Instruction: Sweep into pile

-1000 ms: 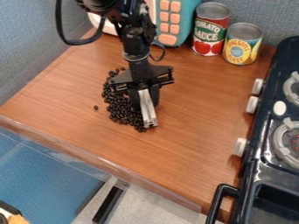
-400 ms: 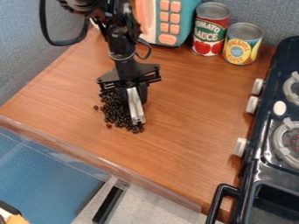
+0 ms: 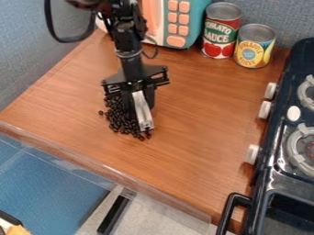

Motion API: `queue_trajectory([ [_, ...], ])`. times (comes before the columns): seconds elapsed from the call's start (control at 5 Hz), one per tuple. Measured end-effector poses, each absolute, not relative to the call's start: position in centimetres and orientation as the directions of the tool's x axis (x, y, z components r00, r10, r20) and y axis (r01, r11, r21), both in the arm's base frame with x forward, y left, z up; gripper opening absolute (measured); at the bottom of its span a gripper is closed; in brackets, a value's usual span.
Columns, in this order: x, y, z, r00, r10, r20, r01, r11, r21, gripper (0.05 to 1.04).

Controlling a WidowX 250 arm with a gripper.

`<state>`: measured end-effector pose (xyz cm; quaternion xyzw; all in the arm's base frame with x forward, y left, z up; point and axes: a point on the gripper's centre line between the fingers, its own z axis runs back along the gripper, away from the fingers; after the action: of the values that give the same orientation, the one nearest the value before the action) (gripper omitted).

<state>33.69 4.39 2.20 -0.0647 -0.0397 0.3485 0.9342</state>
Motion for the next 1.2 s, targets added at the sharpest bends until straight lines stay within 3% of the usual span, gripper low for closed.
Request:
queue_trajectory([
  [0.4,34.4,3.0,3.5,0.77,0.638,0.01,-0.628,0.761,-0.165,0.387],
  [0.8,35.4,0.7,2.9,0.848,0.506,0.158,-0.498,0.862,-0.092,0.387],
  [1.0,35.8,-0.4,1.2,0.863,0.48,0.16,-0.478,0.877,-0.051,0.387],
  [1.2,36.9,-0.4,1.0,0.861,0.483,0.158,-0.483,0.875,-0.042,0.461],
])
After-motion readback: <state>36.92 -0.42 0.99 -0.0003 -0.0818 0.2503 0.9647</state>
